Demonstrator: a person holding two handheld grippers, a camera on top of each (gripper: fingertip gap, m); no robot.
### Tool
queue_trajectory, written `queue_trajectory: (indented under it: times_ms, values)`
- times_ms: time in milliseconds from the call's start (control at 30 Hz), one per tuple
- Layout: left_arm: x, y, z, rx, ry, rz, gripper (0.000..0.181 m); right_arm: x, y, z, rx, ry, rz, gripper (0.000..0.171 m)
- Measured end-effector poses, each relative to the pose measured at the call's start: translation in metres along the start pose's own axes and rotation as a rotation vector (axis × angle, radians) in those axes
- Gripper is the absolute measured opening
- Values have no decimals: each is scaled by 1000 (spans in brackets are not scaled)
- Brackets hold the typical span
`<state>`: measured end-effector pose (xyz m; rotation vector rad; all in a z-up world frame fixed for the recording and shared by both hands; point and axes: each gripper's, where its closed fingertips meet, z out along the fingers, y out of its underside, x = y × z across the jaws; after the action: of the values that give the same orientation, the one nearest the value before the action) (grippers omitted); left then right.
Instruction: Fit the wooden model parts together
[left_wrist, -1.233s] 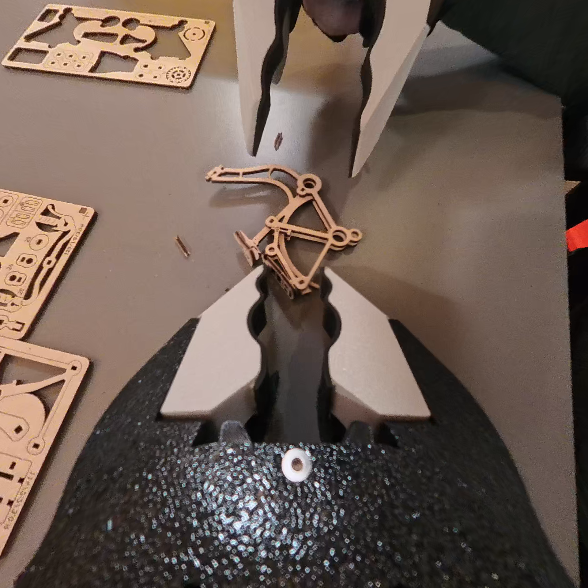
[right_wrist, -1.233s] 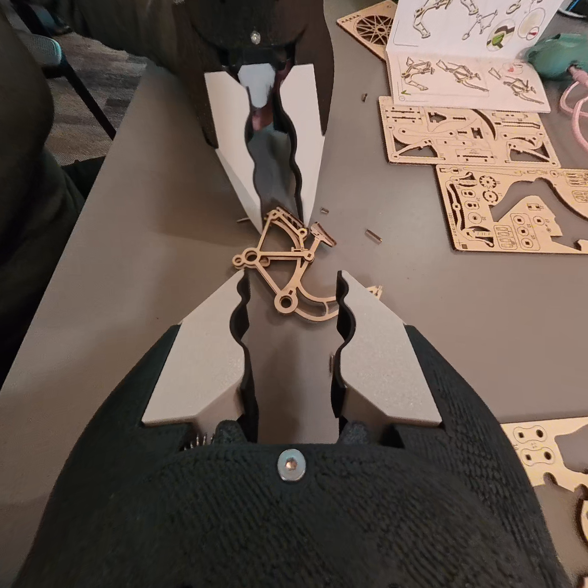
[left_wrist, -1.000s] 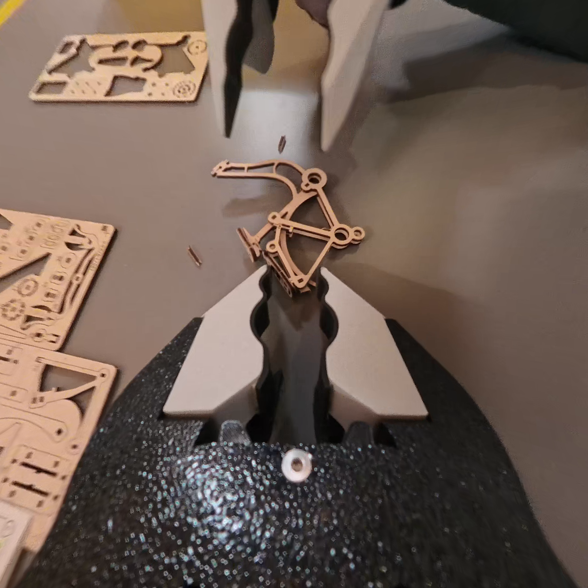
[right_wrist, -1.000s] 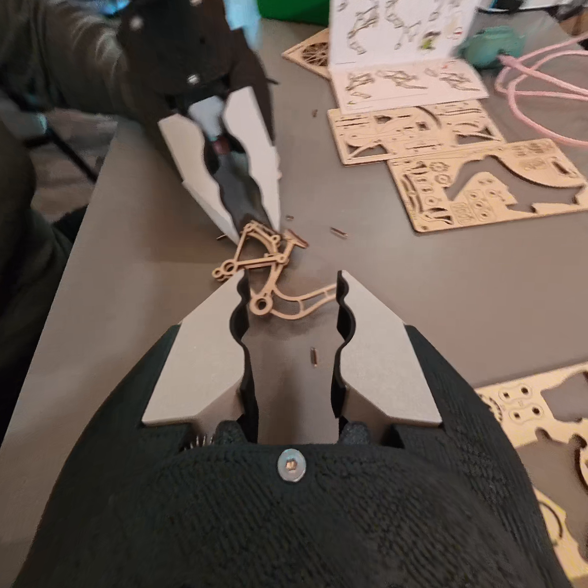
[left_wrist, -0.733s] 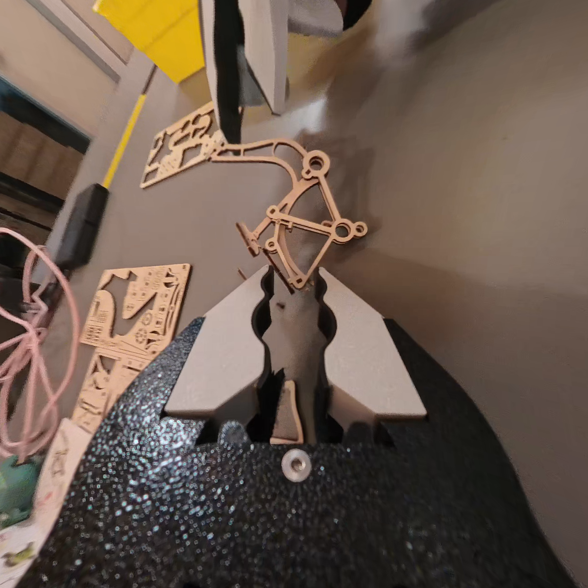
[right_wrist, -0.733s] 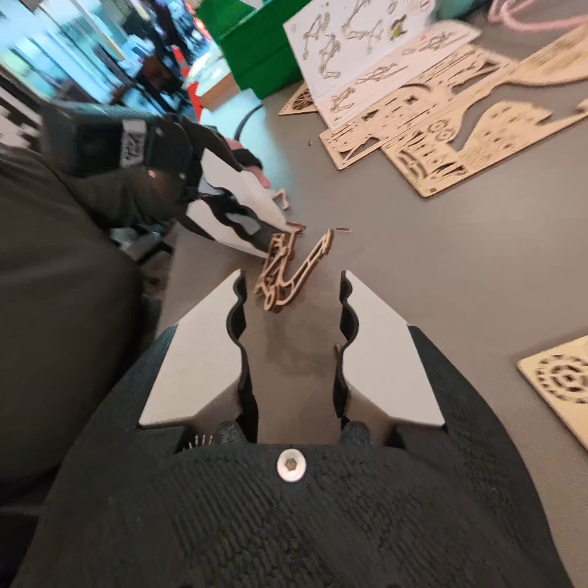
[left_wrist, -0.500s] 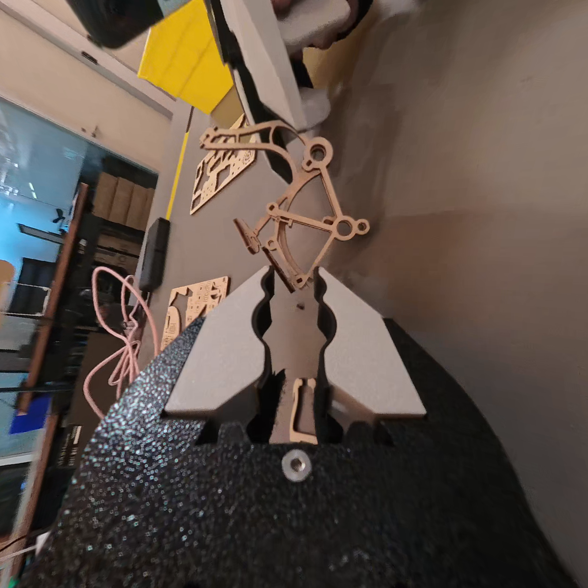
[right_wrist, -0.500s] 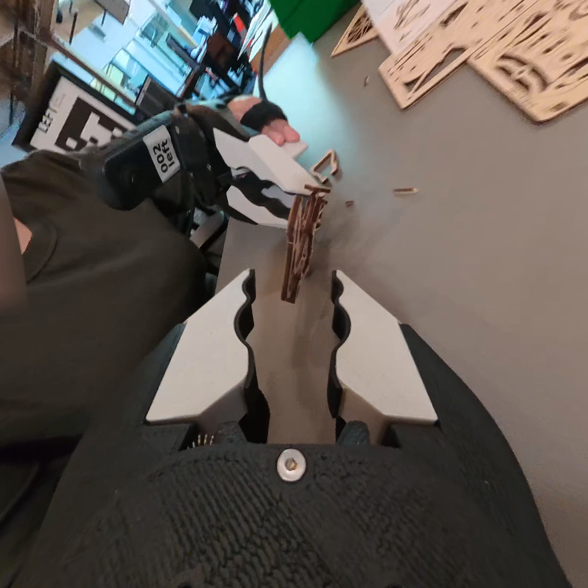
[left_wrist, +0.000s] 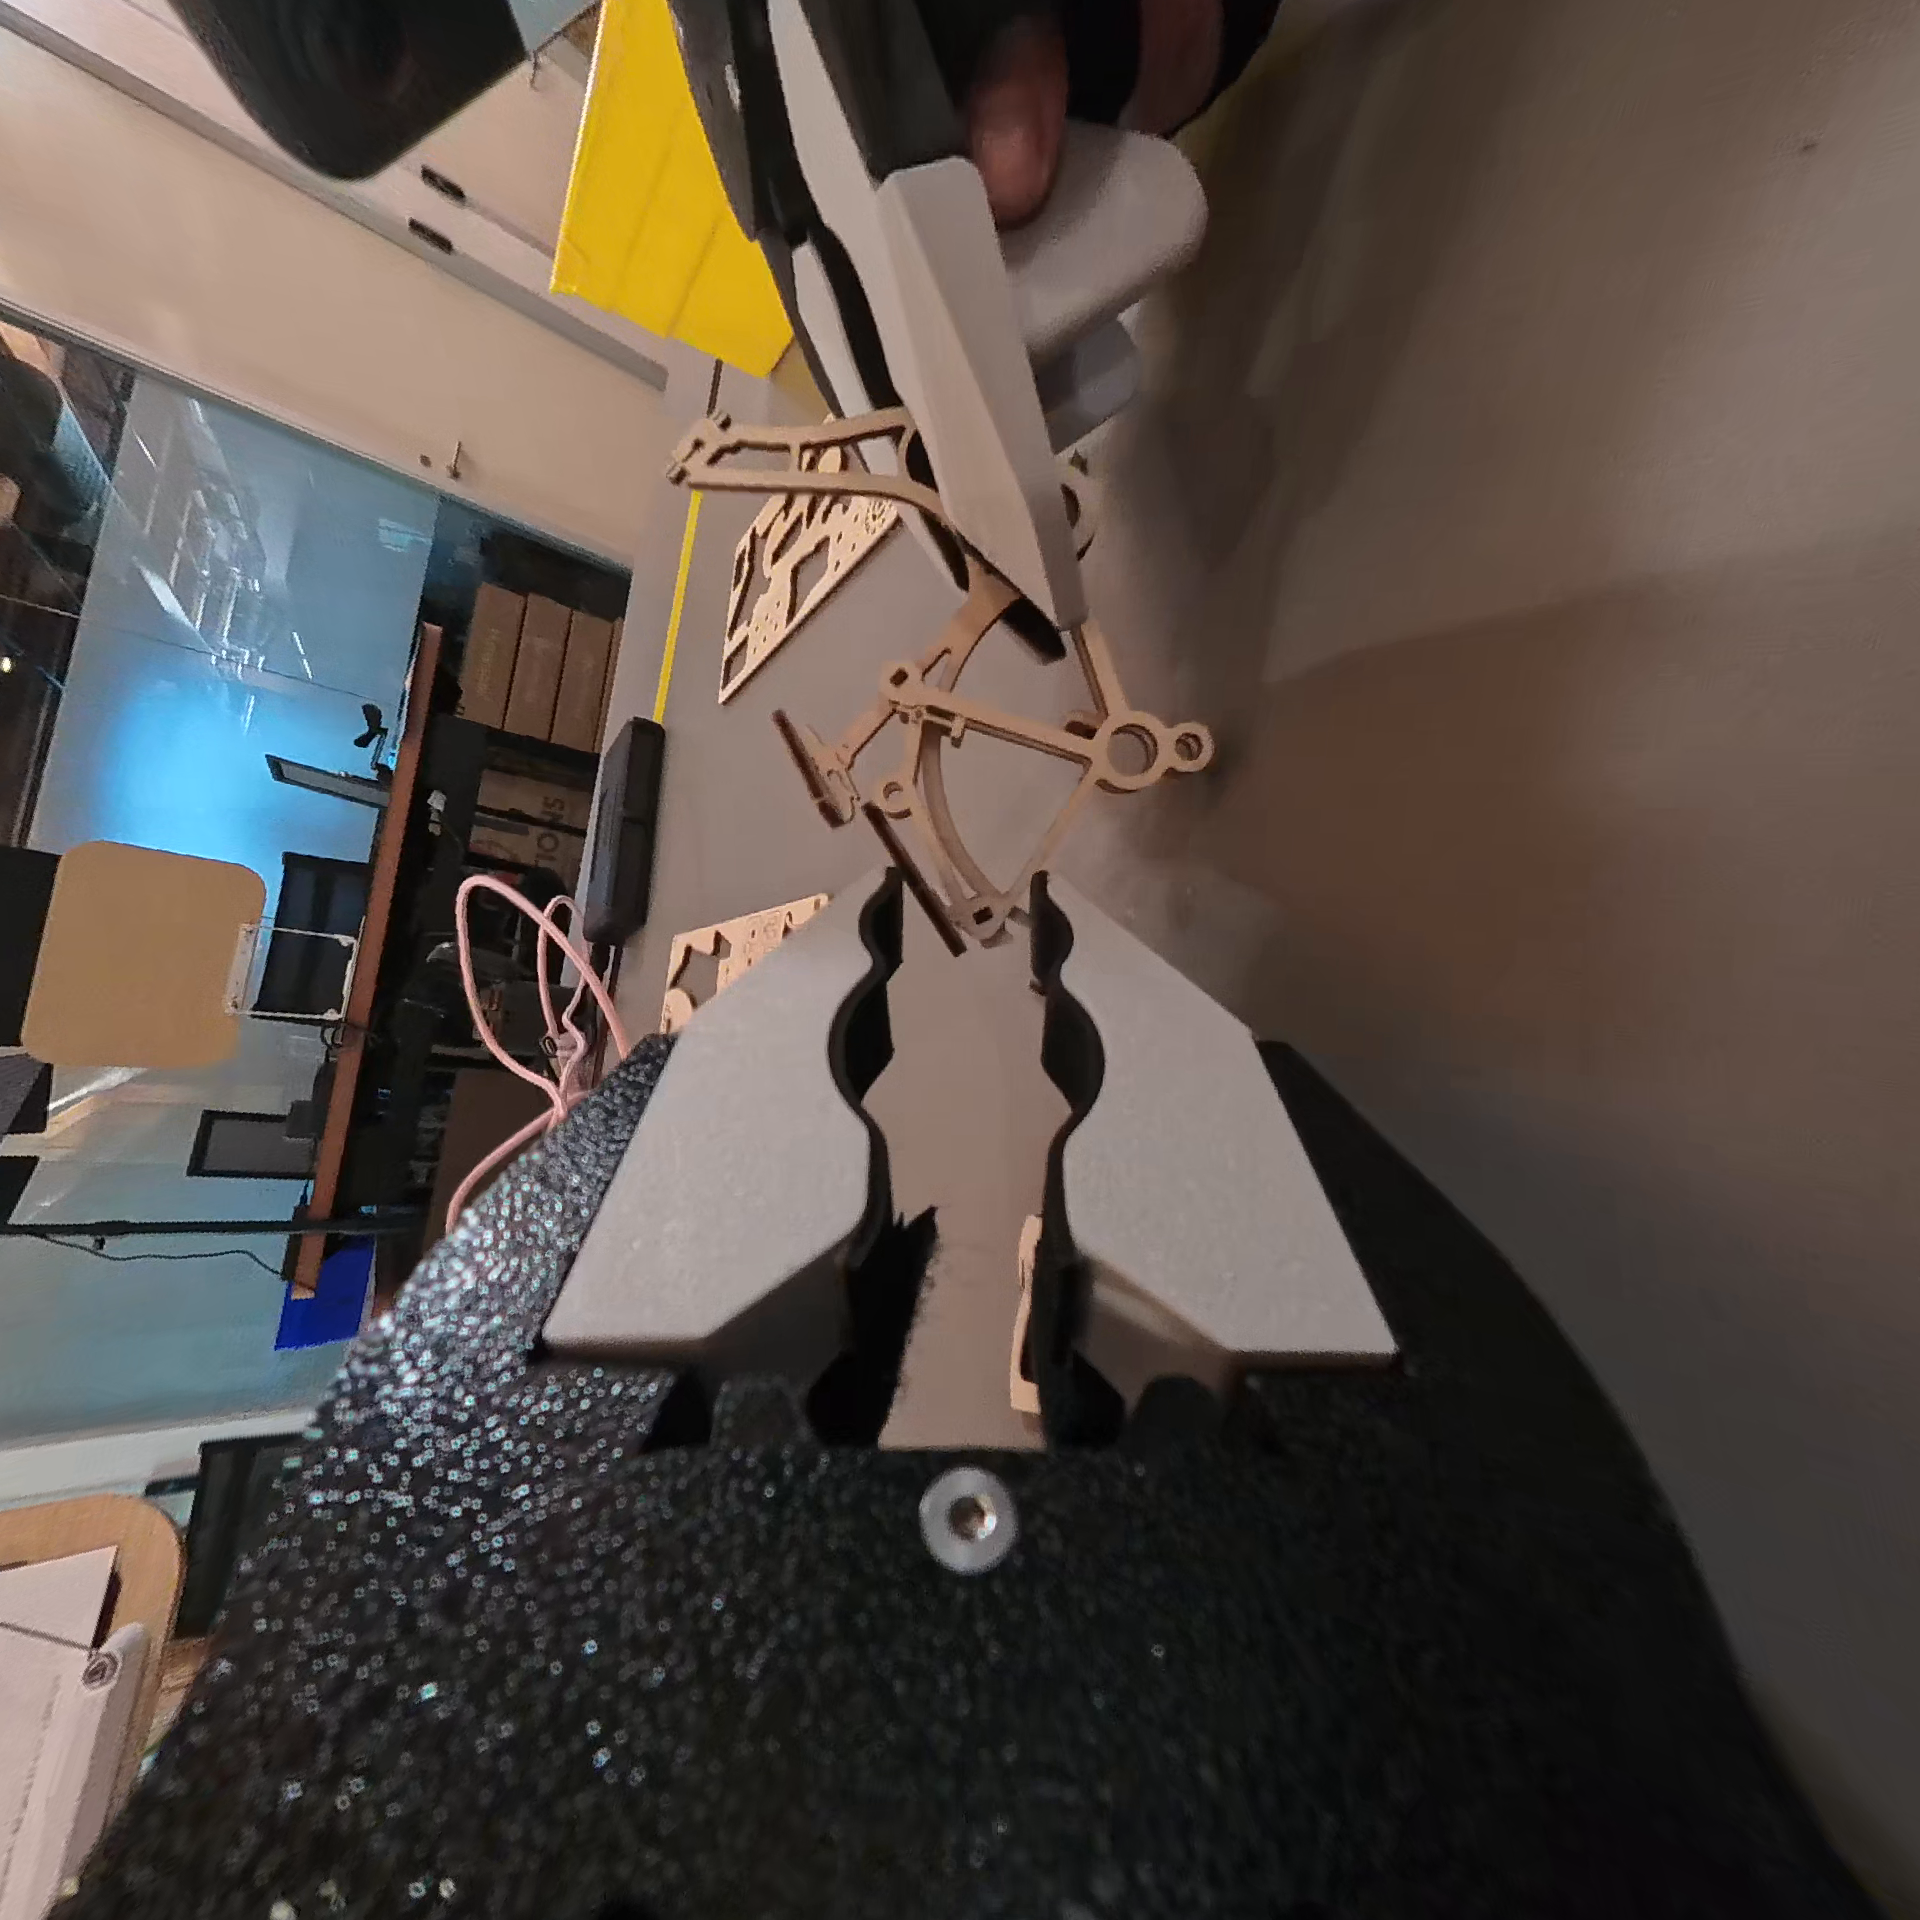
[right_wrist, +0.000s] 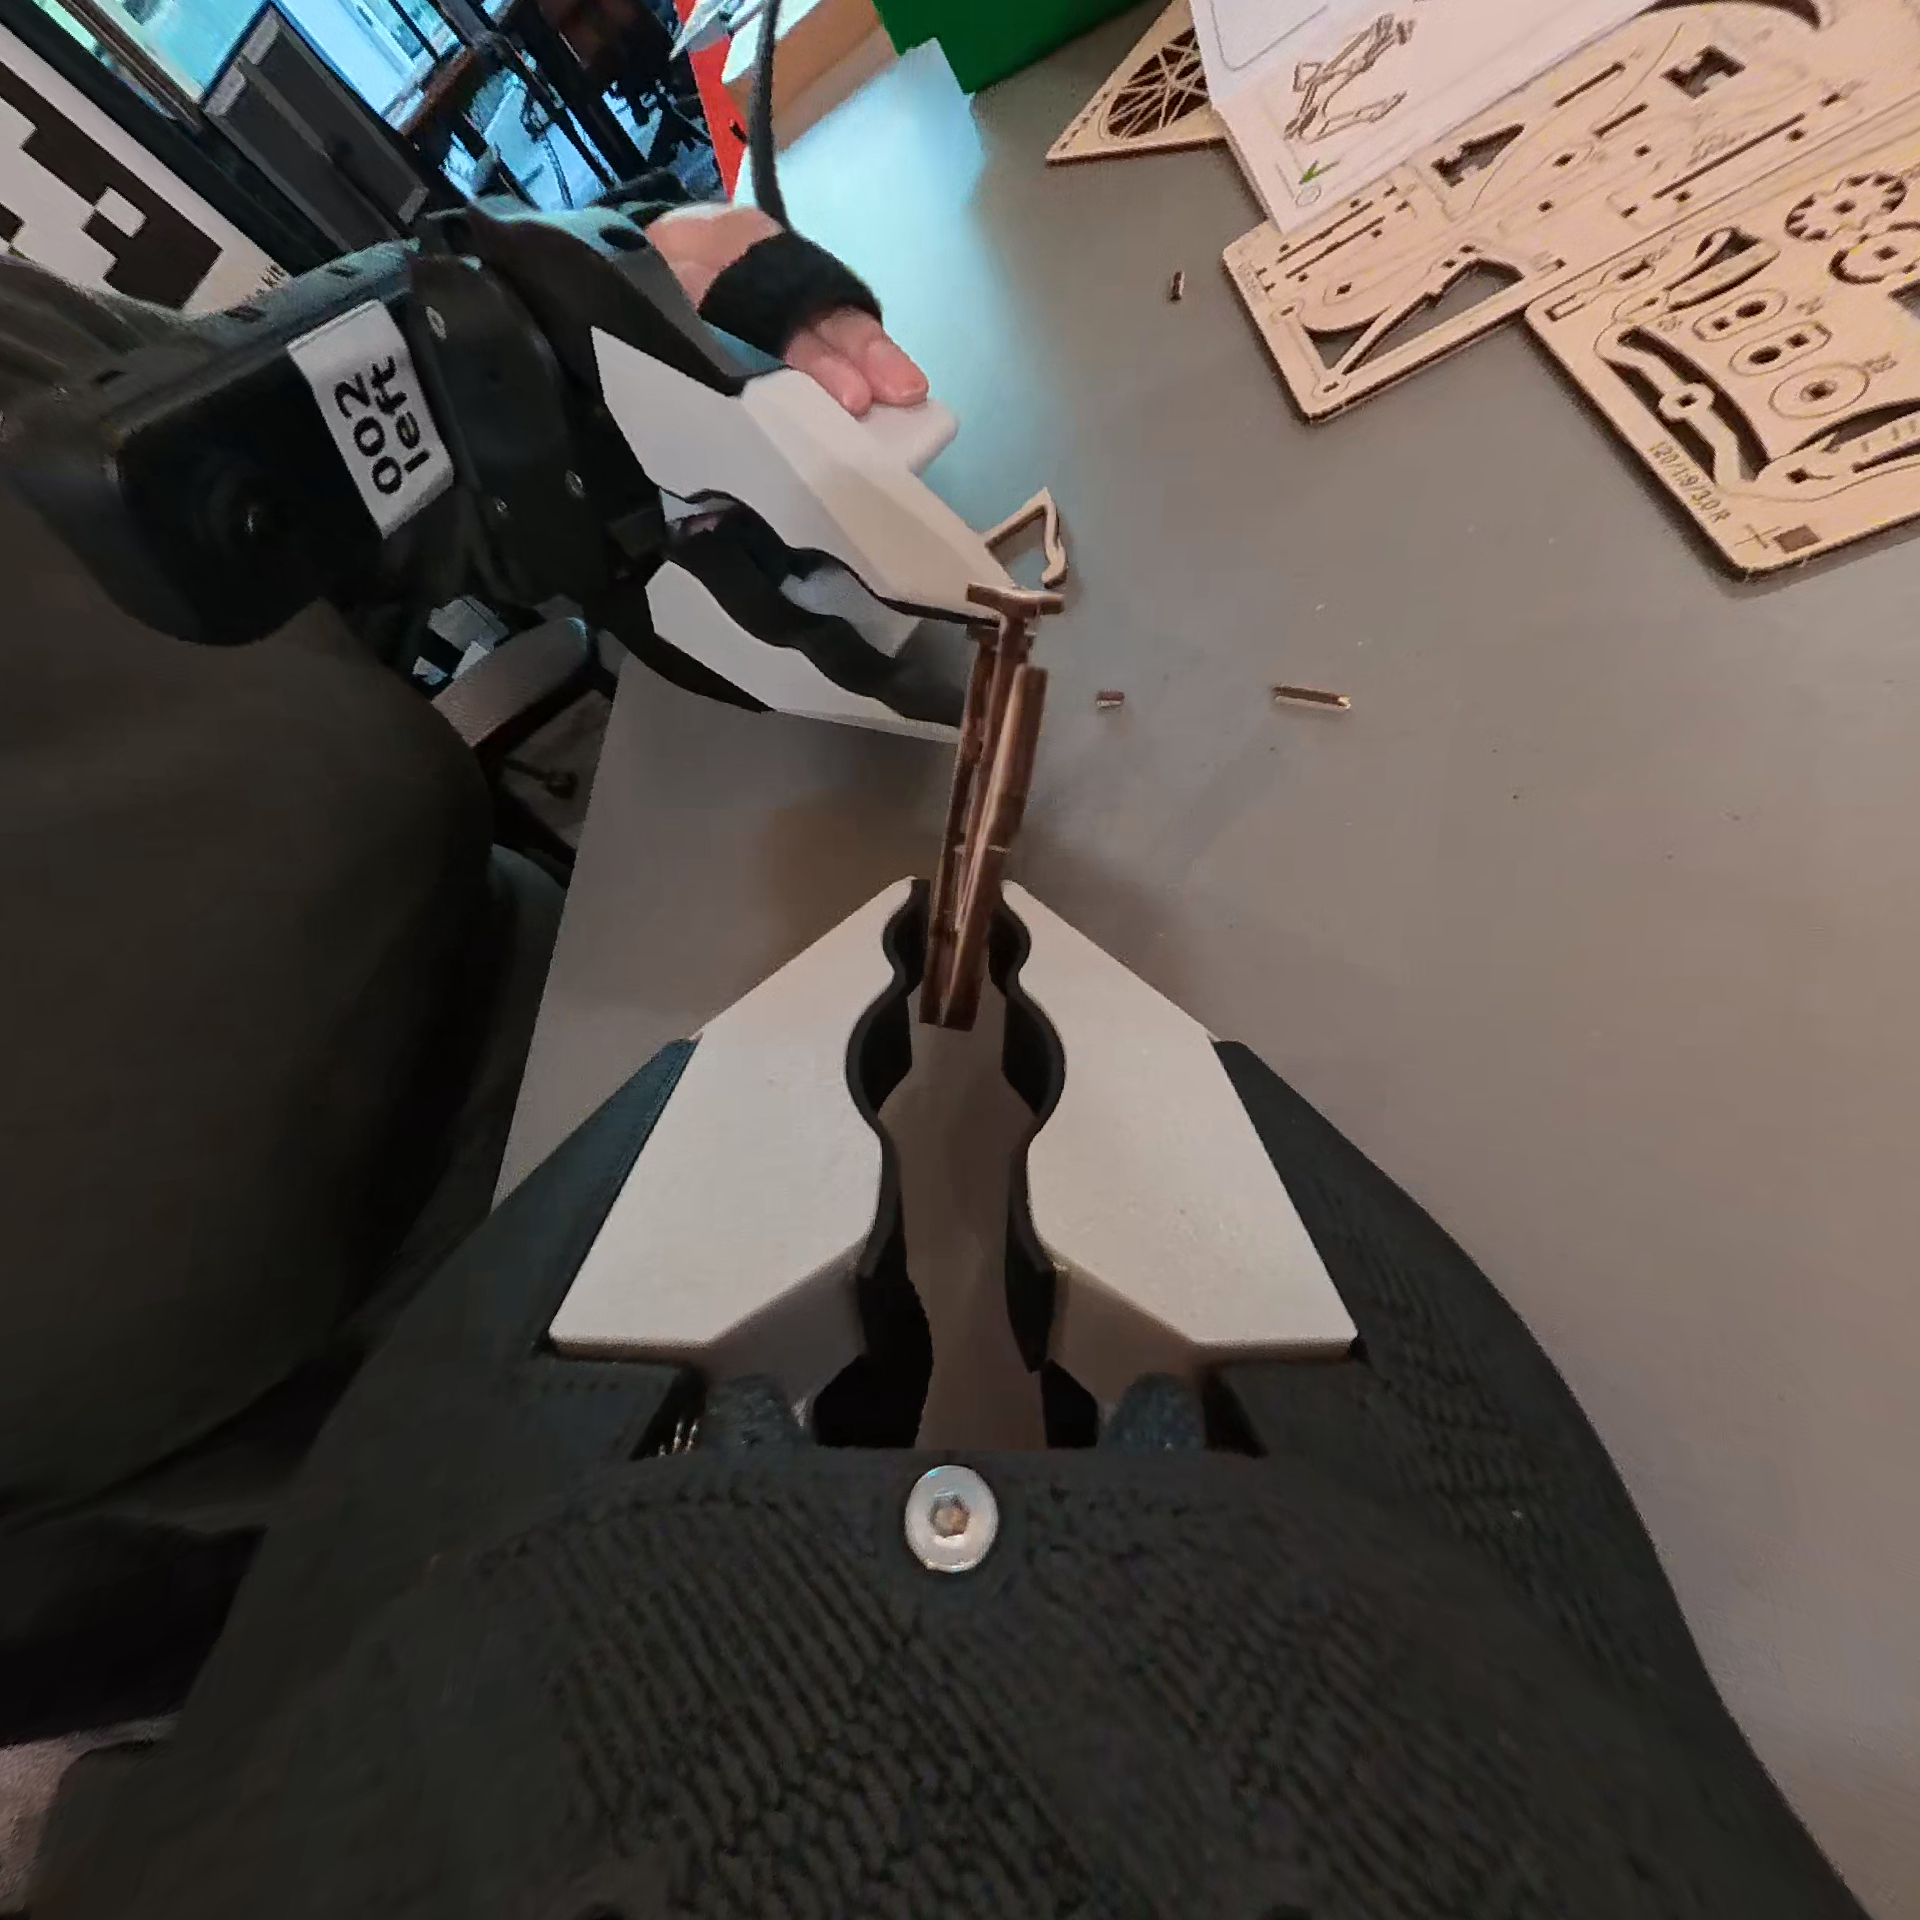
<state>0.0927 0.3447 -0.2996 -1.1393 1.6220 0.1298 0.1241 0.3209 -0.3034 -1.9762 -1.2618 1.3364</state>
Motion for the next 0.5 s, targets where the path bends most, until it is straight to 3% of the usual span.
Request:
queue_trajectory:
  times_ms: [67,233,367,500]
  values:
    - [1,-5,-4,49,19,-7,24,0,-2,-1,18,-13,6,8]
    - [0,-23,-25,233,176,-240,61,-3,-8,-5,74,-49,12,8]
    - [-17,-3,-31,238,218,-384,76,-4,-16,-8,129,-54,-15,8]
    - [-4,37,-42,135,441,-499,81,4,-31,-15,232,-5,-49,8]
